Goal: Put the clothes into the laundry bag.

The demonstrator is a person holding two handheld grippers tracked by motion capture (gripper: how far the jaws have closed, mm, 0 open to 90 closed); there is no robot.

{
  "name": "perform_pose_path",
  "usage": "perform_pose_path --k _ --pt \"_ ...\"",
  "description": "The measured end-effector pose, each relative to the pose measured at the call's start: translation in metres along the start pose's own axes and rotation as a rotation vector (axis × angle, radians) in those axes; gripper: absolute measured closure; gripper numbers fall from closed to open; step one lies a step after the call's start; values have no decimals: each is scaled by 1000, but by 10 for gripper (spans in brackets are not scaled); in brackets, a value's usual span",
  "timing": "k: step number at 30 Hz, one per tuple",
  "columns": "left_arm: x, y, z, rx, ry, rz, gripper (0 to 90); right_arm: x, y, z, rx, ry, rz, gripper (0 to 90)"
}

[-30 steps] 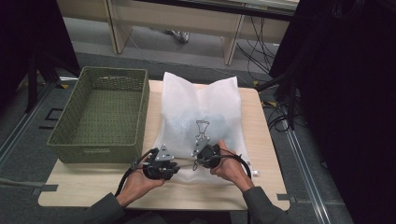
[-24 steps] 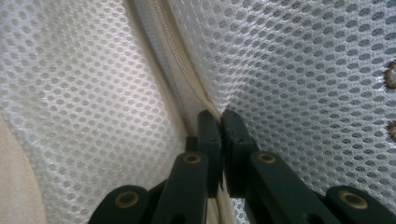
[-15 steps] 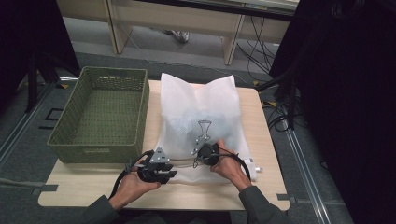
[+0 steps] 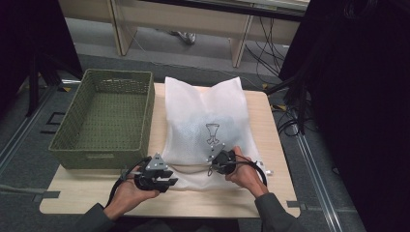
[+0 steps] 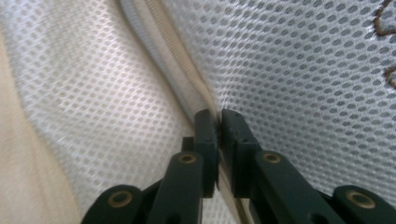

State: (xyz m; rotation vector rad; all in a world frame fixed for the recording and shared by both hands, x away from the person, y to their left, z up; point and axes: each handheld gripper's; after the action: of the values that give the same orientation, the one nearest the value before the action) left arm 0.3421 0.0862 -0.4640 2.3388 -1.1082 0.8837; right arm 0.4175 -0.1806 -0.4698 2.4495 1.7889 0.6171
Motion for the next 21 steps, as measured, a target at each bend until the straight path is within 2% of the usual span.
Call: perform_pose_path --k 1,2,3,4,5,6,7,8,10,11,12,13,14,15,18,19,20,21 --pt "-1 0 0 -6 6 -18 643 -1 0 0 2 -1 -1 876" --pt "-2 0 -2 -4 7 -19 636 -2 0 0 0 2 2 881" --pt "-2 -2 -3 -5 10 -3 630 -3 0 0 3 0 13 881" --pt "-4 -1 -4 -3 3 -27 619 -3 0 -1 11 7 15 881" --pt "-4 -2 -5 -10 11 -18 613 -4 1 -2 10 15 22 877" --pt "-5 -3 -7 4 9 -7 602 -5 0 -4 13 24 35 859" --pt "-6 -2 -7 -2 10 -28 593 -5 -1 -6 7 31 48 851" --pt "-7 -3 -8 1 11 -19 585 -6 -1 -8 15 41 54 844" --pt "-8 -4 -10 1 17 -34 573 -7 -1 -14 17 70 68 817" --pt "-9 -5 -12 8 20 -39 558 -8 1 -18 10 106 82 782" --pt "-10 -6 -13 7 19 -38 558 -8 1 -18 10 106 82 782" --pt "-10 -7 -14 15 22 -41 550 -9 0 -19 13 110 112 764" --pt "-11 -8 -17 21 20 -44 542 -10 1 -21 24 129 109 738" --pt "-12 -9 -18 21 23 -43 531 -12 2 -22 20 146 149 695" --pt "-13 -10 -22 20 36 -53 520 -15 4 -26 15 184 231 538" --pt "-14 -10 -23 20 43 -51 517 -16 6 -27 15 199 234 516" --pt "-14 -11 -25 24 45 -43 510 -18 5 -28 -15 226 272 508" --pt "-14 -11 -27 29 45 -35 499 -20 7 -31 -12 234 296 484"
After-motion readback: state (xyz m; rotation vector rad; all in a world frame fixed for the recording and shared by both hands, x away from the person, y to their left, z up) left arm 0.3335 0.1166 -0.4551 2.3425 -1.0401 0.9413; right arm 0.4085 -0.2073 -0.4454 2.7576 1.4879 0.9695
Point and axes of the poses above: each handheld gripper's, and its own axes: z roughly forward along the jaws, x roughly out of its top, y roughly to its right, and after that the axes turned 5 degrees about -y, right-handed
